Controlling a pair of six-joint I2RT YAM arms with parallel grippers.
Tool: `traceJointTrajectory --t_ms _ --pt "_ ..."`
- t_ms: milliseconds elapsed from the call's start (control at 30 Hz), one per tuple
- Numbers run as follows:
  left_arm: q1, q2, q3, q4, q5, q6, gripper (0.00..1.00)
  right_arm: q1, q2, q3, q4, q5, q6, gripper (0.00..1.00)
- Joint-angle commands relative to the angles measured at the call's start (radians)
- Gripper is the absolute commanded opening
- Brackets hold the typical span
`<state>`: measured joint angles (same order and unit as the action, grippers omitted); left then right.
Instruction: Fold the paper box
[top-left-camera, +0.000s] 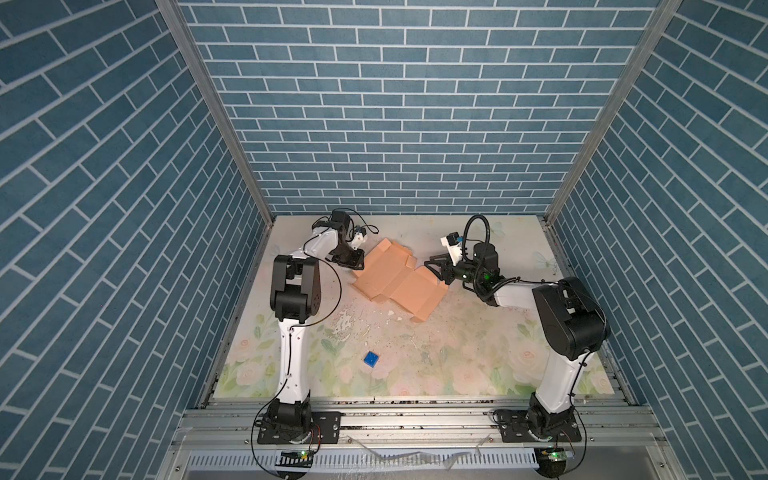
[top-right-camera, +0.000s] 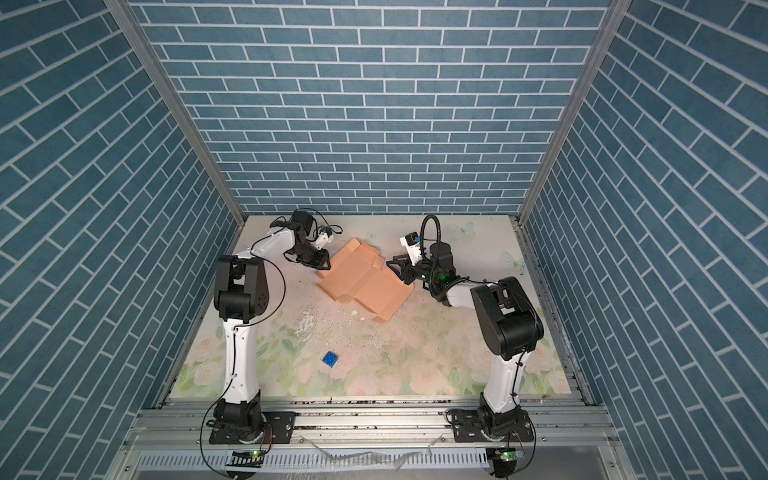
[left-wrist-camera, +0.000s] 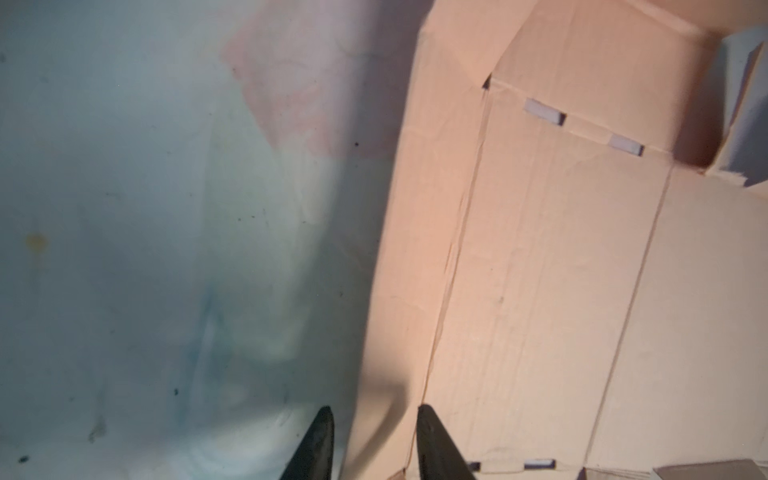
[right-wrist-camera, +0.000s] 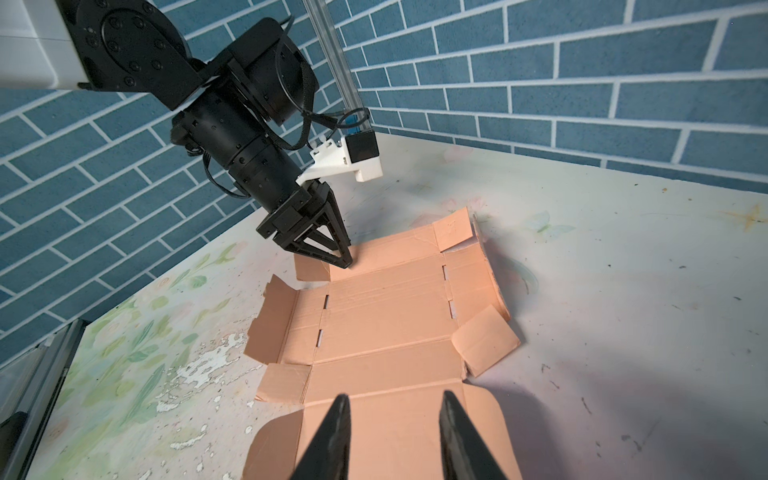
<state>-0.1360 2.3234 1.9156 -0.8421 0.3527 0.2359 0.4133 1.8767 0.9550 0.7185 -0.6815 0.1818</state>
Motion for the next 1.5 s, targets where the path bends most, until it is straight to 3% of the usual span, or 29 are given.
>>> traceJointTrajectory --t_ms 0,300,533,867,1033,1233,1467 --pt "0.002 0.018 0.028 -0.035 -0.006 0.005 0.37 0.005 0.010 0.024 0.002 -0.008 -0.038 0.37" --pt "0.001 0.034 0.049 -0.043 0.027 -0.006 0.29 0.007 0.010 0.023 -0.001 -0.008 -0.039 0.37" --pt "-0.011 0.027 0.048 -0.040 0.045 -0.007 0.13 0.006 0.009 0.021 0.002 -0.004 -0.041 0.37" --pt "-0.062 -0.040 -0.005 0.010 -0.085 -0.004 0.05 0.006 -0.005 0.005 0.017 0.013 -0.042 0.36" --pt "-0.121 -0.144 -0.111 0.102 -0.276 0.000 0.03 0.007 -0.013 -0.007 0.036 0.035 -0.037 0.36" --pt "-0.248 -0.286 -0.262 0.215 -0.643 0.044 0.03 0.007 -0.031 -0.034 0.082 0.074 -0.029 0.36" --pt "-0.375 -0.426 -0.409 0.341 -0.949 0.108 0.02 0.005 -0.052 -0.089 0.188 0.132 0.000 0.36"
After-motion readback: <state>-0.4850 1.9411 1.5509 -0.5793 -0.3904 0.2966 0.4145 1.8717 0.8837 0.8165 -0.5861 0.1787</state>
